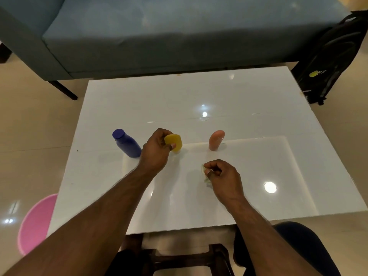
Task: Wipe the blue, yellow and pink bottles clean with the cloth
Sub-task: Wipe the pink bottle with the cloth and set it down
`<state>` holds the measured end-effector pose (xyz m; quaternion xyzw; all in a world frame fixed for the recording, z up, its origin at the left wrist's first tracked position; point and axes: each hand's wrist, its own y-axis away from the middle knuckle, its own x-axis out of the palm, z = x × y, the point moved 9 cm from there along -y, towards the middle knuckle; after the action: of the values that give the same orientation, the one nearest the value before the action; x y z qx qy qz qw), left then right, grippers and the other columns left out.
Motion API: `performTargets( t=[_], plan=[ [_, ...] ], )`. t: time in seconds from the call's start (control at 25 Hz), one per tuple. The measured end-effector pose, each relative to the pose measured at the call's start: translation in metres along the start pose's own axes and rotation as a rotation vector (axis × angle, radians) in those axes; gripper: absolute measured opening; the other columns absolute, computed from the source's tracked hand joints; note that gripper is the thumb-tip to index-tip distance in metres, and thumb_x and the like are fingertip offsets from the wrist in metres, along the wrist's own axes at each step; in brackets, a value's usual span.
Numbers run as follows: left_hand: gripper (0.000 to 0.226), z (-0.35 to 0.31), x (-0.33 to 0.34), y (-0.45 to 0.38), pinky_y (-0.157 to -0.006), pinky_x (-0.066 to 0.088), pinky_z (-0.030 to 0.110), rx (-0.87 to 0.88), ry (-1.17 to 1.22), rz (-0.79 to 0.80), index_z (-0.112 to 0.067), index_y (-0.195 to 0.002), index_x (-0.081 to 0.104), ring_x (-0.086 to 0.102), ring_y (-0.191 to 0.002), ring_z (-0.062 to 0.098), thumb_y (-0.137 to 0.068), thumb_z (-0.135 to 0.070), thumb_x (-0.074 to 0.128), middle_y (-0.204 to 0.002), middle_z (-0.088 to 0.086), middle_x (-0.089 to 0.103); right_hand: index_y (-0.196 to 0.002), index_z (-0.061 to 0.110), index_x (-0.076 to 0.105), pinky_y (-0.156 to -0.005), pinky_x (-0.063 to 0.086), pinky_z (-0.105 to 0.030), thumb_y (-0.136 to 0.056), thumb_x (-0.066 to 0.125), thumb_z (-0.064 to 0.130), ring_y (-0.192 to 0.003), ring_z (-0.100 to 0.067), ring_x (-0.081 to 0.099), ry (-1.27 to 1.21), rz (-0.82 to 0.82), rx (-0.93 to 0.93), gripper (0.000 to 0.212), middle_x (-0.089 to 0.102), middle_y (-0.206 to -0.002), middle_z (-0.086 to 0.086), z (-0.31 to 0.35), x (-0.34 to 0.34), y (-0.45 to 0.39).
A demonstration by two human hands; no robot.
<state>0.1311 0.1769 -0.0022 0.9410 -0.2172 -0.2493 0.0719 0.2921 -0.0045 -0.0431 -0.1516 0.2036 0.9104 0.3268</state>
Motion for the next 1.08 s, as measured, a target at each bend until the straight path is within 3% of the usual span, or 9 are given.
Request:
performTargets(
  t=[0.24, 0.48, 0.68, 0.8, 0.96, 1.08],
  plan=[
    [0.028, 0.003, 0.002, -0.003, -0.094, 0.055, 0.049, 0.004, -0.042, 0.016, -0.037, -0.096, 0.055, 0.064, -0.1, 0.023, -0.088, -0.017, 0.072, -0.101, -0.009, 0.065, -0.091, 0.027, 0.068, -0.079, 0.058, -0.038, -0.087, 0.067, 0.017, -0.088, -0.013, 0.065, 0.023, -0.008, -0.003, 0.011, 0.068, -0.093, 0.01, 0.003, -0.003, 0.002],
    [0.023, 0.001, 0.006, -0.005, -0.093, 0.055, 0.043, 0.006, -0.119, 0.018, -0.026, -0.108, 0.057, 0.063, -0.101, 0.025, -0.091, -0.017, 0.07, -0.107, -0.002, 0.066, -0.089, 0.031, 0.064, -0.082, 0.057, -0.036, -0.087, 0.066, 0.015, -0.088, -0.01, 0.063, 0.039, -0.017, -0.017, 0.016, 0.065, -0.093, 0.011, 0.009, -0.007, 0.004],
    [0.026, 0.0, 0.007, -0.004, -0.09, 0.053, 0.037, 0.013, -0.15, 0.035, -0.022, -0.114, 0.057, 0.062, -0.102, 0.024, -0.092, -0.017, 0.068, -0.112, -0.001, 0.065, -0.095, 0.023, 0.066, -0.085, 0.056, -0.038, -0.088, 0.066, 0.016, -0.09, -0.013, 0.062, 0.06, -0.016, 0.003, 0.01, 0.064, -0.095, 0.008, 0.009, -0.007, 0.003],
    [0.029, 0.002, 0.007, -0.005, -0.093, 0.054, 0.041, 0.015, -0.136, 0.041, -0.023, -0.114, 0.057, 0.063, -0.104, 0.025, -0.09, -0.015, 0.07, -0.113, -0.001, 0.065, -0.093, 0.026, 0.064, -0.085, 0.056, -0.038, -0.088, 0.065, 0.016, -0.089, -0.013, 0.062, 0.062, -0.012, 0.0, 0.011, 0.063, -0.093, 0.009, 0.01, -0.008, 0.003],
    [0.046, 0.009, 0.01, -0.006, -0.1, 0.052, 0.047, 0.023, -0.07, 0.076, -0.029, -0.121, 0.055, 0.061, -0.115, 0.021, -0.085, -0.012, 0.076, -0.123, -0.007, 0.063, -0.092, 0.026, 0.066, -0.081, 0.057, -0.039, -0.087, 0.066, 0.015, -0.088, -0.013, 0.063, 0.042, -0.016, -0.003, 0.012, 0.066, -0.094, 0.008, 0.008, -0.009, 0.002],
    [0.065, 0.008, 0.009, 0.0, -0.106, 0.047, 0.041, 0.024, -0.038, 0.105, -0.032, -0.138, 0.044, 0.05, -0.131, 0.015, -0.084, -0.008, 0.073, -0.142, -0.011, 0.05, -0.091, 0.028, 0.065, -0.081, 0.057, -0.039, -0.087, 0.066, 0.015, -0.088, -0.013, 0.063, 0.041, -0.022, -0.004, 0.013, 0.065, -0.094, 0.008, 0.009, -0.011, 0.003]
  ],
)
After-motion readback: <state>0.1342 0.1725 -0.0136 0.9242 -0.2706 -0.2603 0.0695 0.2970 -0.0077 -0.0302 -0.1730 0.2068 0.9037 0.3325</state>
